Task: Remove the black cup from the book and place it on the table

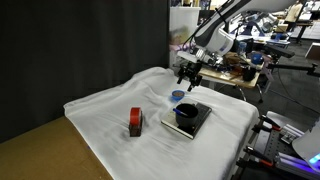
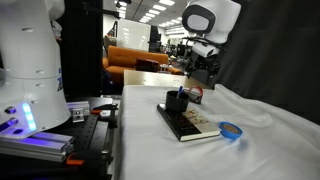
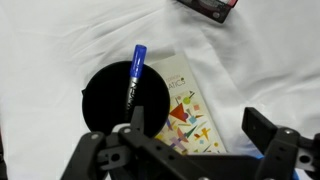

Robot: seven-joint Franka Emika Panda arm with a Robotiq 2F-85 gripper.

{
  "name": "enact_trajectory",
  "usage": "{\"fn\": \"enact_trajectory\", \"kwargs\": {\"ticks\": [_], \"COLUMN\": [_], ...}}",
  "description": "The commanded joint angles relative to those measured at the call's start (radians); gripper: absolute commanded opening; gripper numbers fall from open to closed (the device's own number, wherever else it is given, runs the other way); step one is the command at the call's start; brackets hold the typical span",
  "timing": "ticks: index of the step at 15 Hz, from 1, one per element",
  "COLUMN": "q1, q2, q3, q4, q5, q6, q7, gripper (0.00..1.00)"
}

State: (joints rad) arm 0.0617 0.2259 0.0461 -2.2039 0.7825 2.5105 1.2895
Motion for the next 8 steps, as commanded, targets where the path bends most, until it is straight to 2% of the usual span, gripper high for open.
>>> {"fn": "enact_trajectory", "kwargs": {"ticks": [1,6,8], "q1": [0.004,0.004,0.001], "q2": [-0.001,-0.001,0.001], "q3": [-0.004,-0.004,0.004], "q4": [0.001,0.000,0.005], "q5": [-0.001,-0.002,0.029], "q6": [-0.003,-0.003,-0.003], "q7": [-0.001,0.000,-0.017], "gripper": [1.00,1.00,1.00]}}
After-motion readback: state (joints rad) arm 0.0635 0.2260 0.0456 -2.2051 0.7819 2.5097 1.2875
